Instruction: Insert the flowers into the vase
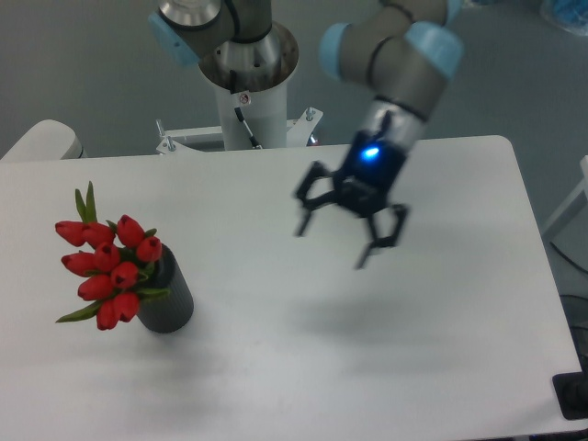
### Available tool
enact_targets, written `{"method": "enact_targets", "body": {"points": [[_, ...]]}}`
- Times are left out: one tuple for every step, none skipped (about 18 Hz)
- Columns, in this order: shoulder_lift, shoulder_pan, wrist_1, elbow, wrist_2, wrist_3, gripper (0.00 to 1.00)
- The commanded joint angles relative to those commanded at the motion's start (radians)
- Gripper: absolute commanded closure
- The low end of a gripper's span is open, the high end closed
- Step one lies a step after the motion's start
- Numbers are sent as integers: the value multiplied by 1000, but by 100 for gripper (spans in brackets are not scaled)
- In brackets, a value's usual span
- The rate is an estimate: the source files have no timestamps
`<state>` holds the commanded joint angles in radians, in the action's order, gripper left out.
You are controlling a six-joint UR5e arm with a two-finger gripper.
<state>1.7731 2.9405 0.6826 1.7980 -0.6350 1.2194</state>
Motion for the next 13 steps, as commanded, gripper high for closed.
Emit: {"method": "enact_targets", "body": {"points": [[17,15,0,-21,-23,34,0],[25,38,2,-40,-63,78,0],[34,49,6,-55,-112,125,0],[48,49,6,-71,-170,182,0],[60,49,6,-89,-233,260,0],[72,49,8,-110,-302,335,0],[83,49,8,-127,-365,400,0],[92,49,12,-144,-417,449,0],[98,45,23,-160,-457,478,0],[101,39,43,-173,-498,495,0],[109,34,63,-193,-541,509,0],[112,29,87,-216,-580,526,0],[118,17,131,-248,-616,554,0]]}}
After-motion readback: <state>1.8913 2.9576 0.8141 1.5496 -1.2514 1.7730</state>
